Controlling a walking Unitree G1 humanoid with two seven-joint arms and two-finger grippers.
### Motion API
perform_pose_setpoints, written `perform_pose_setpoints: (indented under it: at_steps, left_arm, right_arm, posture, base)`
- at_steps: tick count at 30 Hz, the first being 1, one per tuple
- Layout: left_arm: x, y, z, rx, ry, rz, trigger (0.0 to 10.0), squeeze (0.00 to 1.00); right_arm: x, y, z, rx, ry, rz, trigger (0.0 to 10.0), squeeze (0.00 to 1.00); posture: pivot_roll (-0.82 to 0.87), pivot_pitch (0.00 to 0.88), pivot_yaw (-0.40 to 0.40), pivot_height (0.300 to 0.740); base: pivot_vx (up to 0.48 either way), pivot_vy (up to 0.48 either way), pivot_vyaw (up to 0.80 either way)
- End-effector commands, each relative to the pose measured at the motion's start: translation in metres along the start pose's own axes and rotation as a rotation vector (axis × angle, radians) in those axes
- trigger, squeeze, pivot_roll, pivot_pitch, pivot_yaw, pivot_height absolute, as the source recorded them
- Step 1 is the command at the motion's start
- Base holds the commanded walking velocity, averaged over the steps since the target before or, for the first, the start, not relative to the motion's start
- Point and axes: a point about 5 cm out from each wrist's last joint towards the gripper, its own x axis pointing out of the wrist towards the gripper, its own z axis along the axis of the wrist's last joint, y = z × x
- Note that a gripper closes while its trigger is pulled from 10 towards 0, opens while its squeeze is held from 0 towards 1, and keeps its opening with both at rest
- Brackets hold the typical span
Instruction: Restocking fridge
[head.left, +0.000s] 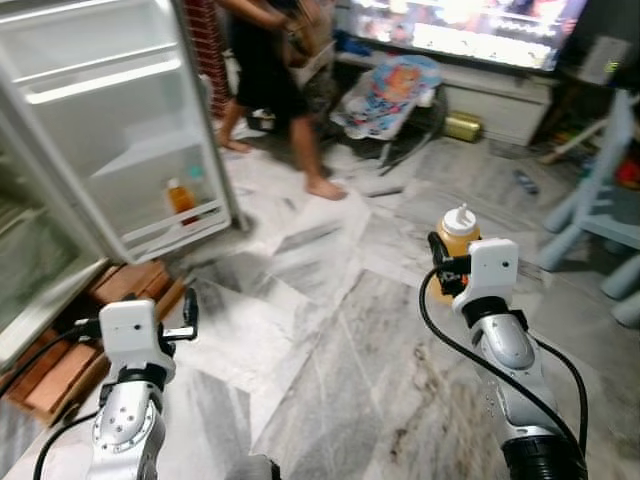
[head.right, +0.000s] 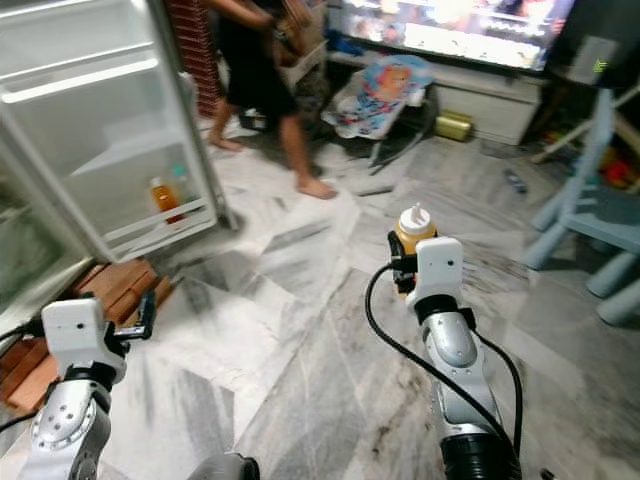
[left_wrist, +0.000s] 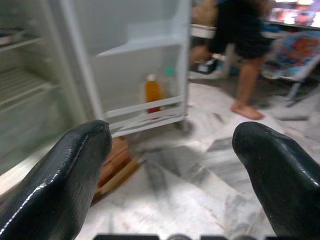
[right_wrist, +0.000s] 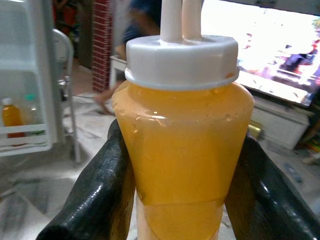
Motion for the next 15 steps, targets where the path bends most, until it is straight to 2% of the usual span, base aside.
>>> perform_pose_setpoints:
  at_steps: [1, 5, 9, 13, 15]
  left_arm:
    - [-0.004, 0.000, 0.000, 0.002, -0.003, -0.012, 10.0, 0.00]
    - [-0.005, -0.001, -0.001, -0.018, -0.002, -0.018, 10.0, 0.00]
    - [-0.004, -0.007, 0.002, 0.029, -0.028, -0.055, 10.0, 0.00]
    - [-0.006, -0.007, 0.007, 0.025, -0.052, -0.066, 10.0, 0.00]
    - [-0.006, -0.004, 0.011, 0.028, -0.074, -0.052, 10.0, 0.00]
  right_arm:
    - [-0.001, -0.011, 0.007, 0.026, 0.005, -0.031, 10.0, 0.00]
    - [-0.004, -0.008, 0.005, 0.020, 0.032, 0.017, 10.0, 0.00]
    - [-0.005, -0.003, 0.008, -0.013, 0.031, 0.082, 10.0, 0.00]
    - [0.005, -0.007, 0.016, 0.030, 0.024, 0.034, 10.0, 0.00]
    - [0.007, -0.008, 0.015, 0.043, 0.020, -0.025, 10.0, 0.00]
  posture:
    - [0.02, 0.000, 0.006, 0.740]
    - [0.01, 0.000, 0.018, 0.740]
    - [0.02, 0.000, 0.021, 0.740]
    - [0.03, 0.000, 0.013, 0.740]
    - [0.04, 0.000, -0.004, 0.740]
  base:
    - [0.000, 0.000, 0.79]
    - [0.000, 0.000, 0.79]
    - [0.000, 0.000, 0.79]
    - [0.000, 0.000, 0.70]
    - [0.000, 0.000, 0.00]
